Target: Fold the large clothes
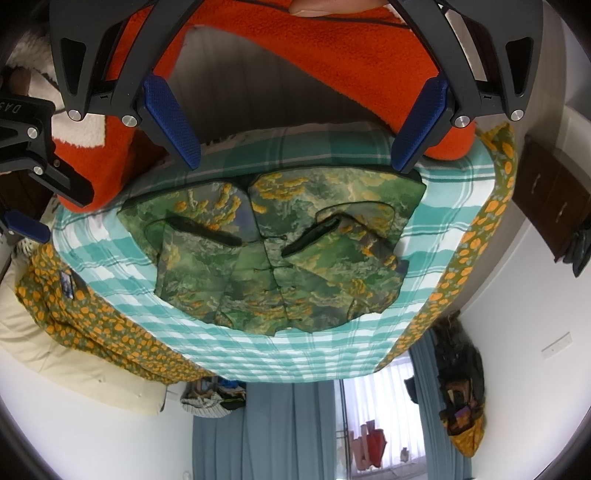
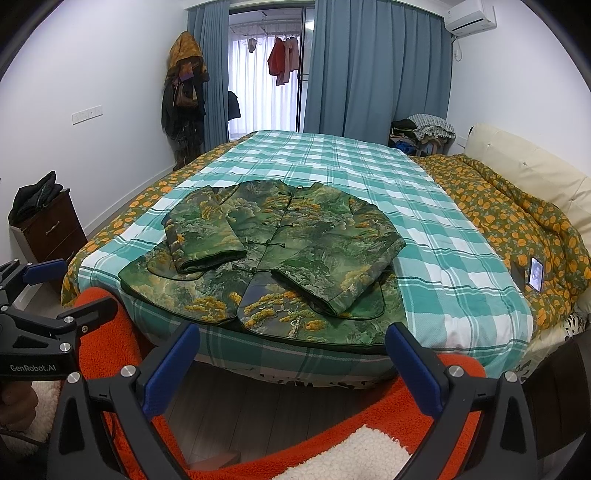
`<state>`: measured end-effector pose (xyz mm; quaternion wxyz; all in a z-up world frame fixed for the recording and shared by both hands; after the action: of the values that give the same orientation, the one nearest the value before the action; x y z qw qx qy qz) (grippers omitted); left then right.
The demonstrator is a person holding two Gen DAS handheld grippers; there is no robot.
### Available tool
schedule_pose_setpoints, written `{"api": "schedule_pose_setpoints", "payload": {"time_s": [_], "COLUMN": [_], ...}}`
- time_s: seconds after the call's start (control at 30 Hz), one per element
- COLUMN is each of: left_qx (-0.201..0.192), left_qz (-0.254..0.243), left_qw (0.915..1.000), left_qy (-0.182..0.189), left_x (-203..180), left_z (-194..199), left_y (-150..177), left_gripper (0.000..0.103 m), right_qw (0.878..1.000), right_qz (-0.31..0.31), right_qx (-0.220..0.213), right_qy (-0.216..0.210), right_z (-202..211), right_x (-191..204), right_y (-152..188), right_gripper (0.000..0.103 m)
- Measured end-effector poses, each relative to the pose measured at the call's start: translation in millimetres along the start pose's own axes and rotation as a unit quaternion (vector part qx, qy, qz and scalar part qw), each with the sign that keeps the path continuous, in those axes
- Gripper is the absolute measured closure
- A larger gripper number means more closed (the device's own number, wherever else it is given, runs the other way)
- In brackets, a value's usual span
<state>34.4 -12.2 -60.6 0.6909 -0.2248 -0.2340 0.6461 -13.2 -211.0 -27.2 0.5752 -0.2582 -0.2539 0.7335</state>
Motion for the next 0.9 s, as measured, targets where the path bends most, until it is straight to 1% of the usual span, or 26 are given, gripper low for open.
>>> {"api": "schedule_pose_setpoints", "payload": {"time_s": [0.3,0.67,0.7,0.9], "left_qx": [0.001,0.004,0.004,0.004], "left_qz": [0.000,0.000,0.000,0.000], "left_qw": [1.0000,1.0000,1.0000,1.0000], "left_qy": [0.000,0.001,0.001,0.001], "left_x": [0.1,-0.1,-0.5,-0.2], "left_z": [-0.1,-1.5,-1.2,-2.3], "left_y": [-0.4,3.2,4.7,5.8], "left_gripper": [0.000,0.000,0.000,0.000], "right_qw": [1.000,1.000,1.000,1.000], "right_qz": [0.000,-0.001,-0.001,-0.001], "right_qx": [0.001,0.009,0.011,0.012], "right_qy": [0.000,-0.004,-0.004,-0.004], "right_z": [-0.5,-2.7,-3.2,-3.3], "right_x": [-0.7,2.5,0.0,0.2], "right_y": [-1.1,7.5,2.5,3.1], "right_gripper": [0.001,0.001,0.001,0.001]}}
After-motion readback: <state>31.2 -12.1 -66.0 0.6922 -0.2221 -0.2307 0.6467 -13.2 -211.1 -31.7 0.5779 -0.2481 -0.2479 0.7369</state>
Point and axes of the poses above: each gripper's, at about its wrist camera, not at the fingertips, and z roughly against the way its jaws point, x to its left, y to its underside, the point moved 6 cm from there along -z, roughly the way its jaws point, and after that the axes turned 8 degrees about x, right-handed, at the moved point
